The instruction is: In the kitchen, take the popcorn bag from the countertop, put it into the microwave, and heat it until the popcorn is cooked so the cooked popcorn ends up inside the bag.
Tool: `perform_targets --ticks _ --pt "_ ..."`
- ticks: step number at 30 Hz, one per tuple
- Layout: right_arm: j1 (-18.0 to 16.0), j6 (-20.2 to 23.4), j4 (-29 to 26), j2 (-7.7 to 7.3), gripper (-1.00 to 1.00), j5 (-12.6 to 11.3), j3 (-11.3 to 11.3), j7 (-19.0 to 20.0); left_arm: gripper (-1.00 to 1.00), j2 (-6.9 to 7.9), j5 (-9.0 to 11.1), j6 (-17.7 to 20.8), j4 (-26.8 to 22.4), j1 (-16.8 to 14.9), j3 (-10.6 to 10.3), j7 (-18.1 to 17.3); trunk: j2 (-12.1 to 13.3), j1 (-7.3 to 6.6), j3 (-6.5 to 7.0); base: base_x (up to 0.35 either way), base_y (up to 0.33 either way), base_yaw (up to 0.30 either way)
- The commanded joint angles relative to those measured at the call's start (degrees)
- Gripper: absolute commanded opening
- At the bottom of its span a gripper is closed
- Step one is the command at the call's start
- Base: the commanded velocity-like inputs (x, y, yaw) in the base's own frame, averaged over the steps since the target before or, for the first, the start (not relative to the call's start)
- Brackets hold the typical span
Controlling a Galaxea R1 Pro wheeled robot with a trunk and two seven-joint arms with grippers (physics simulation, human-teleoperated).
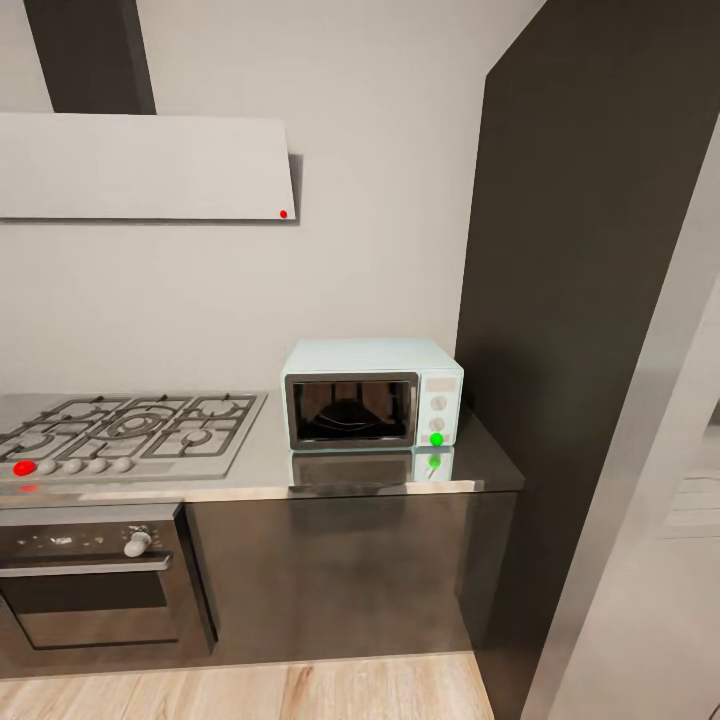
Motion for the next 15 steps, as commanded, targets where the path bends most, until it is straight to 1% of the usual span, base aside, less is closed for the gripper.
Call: perform_targets --ticks 1,15 --pt "-0.1 -0.3 0.2 -0.04 -1.00 0.4 -0.5 0.1 1.00 0.00 0.6 -0.1 0.0 0.0 -0.5 -0.2 0.0 0.00 -0.07 0.000 0.000 0.000" --pt "-0.1 -0.3 0.2 -0.04 -1.00 0.4 -0.5 0.1 1.00 0.06 0.6 -0.1 0.0 0.0 -0.5 -0.3 0.0 0.00 -0.07 0.000 0.000 0.000"
